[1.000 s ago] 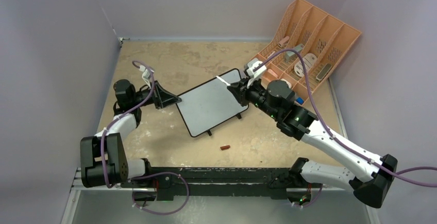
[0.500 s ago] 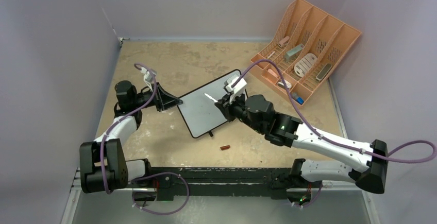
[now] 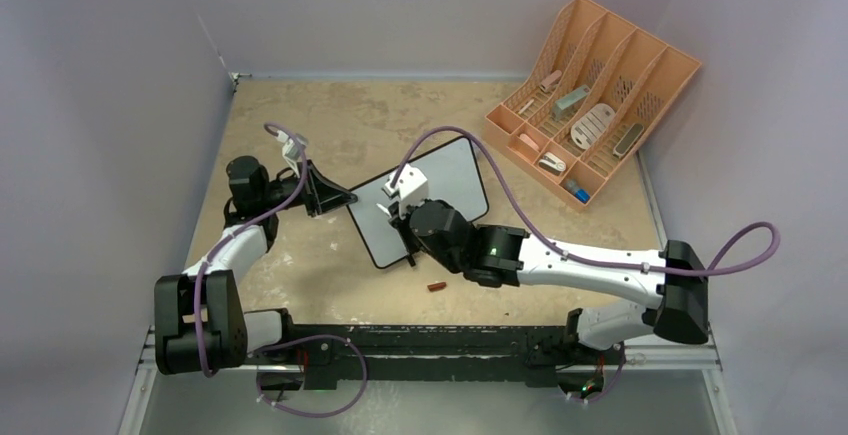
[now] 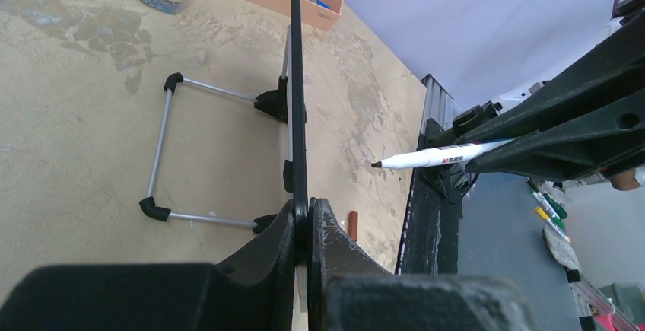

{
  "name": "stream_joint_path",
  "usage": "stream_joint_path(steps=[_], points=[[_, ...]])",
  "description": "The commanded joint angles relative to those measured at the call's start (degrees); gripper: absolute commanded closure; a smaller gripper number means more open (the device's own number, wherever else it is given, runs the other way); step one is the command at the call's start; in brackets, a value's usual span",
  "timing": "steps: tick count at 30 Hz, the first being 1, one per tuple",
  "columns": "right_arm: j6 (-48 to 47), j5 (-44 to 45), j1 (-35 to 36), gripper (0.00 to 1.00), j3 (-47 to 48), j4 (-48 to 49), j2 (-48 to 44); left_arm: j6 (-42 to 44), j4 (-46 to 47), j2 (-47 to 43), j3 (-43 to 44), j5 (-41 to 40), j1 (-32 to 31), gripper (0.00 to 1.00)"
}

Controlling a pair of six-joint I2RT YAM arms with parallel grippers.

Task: Write a sentence on the whiteboard

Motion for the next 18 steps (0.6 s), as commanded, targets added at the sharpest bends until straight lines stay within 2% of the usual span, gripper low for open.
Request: stream_joint_path(steps=[1, 9, 18], points=[[2.8, 5.2, 1.0, 1.00, 6.5, -2.2, 1.9, 2.6, -0.8, -0.1, 1.1, 0.7, -1.5, 1.00], [6.1, 5.8, 1.4, 1.00, 14.0, -9.3, 7.3, 3.0, -1.2, -0.4, 1.2, 0.2, -1.8, 1.00], [8.9, 6.8, 1.7, 1.00, 18.0, -13.3, 10.9, 3.5, -1.8, -0.9, 1.2, -0.5, -2.3, 1.00]])
